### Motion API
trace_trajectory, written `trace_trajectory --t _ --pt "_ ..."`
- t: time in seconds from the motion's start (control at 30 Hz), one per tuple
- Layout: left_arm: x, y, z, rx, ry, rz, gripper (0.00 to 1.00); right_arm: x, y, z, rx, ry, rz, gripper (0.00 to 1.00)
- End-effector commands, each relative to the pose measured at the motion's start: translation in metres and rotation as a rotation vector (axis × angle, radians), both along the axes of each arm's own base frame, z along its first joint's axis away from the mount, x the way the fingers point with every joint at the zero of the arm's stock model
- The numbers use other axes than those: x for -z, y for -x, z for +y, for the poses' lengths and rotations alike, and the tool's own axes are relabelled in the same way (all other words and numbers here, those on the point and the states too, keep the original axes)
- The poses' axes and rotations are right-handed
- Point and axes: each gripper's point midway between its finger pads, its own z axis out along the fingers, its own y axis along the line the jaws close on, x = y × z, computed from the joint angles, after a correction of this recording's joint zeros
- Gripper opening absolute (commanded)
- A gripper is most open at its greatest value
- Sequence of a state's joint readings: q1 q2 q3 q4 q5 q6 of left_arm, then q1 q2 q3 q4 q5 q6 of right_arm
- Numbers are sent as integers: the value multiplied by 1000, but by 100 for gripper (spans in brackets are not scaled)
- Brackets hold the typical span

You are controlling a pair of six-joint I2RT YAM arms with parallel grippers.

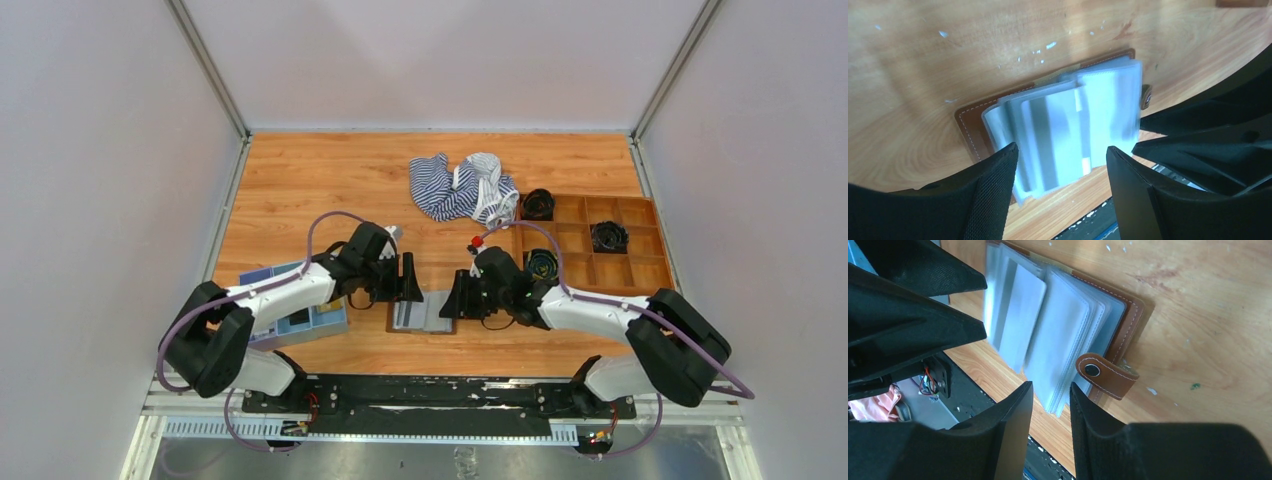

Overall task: Take the credit cards out of the card holder
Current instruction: Remove the credit card from the card holder.

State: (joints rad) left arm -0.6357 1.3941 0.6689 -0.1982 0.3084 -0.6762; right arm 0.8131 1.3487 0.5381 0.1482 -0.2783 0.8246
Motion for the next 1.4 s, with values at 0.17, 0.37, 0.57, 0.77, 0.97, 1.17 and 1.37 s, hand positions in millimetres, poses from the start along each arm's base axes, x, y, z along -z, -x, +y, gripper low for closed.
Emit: trace_trajectory --t 0.17,0.37,0.57,0.77,0.97,1.17,1.37 --pt "3 -7 15 -7 -114 -32 69 -8 -2 5 -19 1 -38 37" --pt "6 -9 26 -24 -169 -44 69 0 -2 -4 11 55 -23 37" --pt "11 -6 30 -24 -187 -34 69 -1 -1 7 -18 11 -9 37" --pt "18 -3 26 -14 -165 -5 69 6 -1 13 -32 4 15 37" --pt "22 2 20 -4 -129 19 69 12 1 20 -49 -12 39 36" --pt "21 3 16 -3 -104 24 69 8 -1 21 -54 -16 28 36" --pt "11 -1 11 13 -82 10 68 -5 -3 32 -96 -45 -1 36"
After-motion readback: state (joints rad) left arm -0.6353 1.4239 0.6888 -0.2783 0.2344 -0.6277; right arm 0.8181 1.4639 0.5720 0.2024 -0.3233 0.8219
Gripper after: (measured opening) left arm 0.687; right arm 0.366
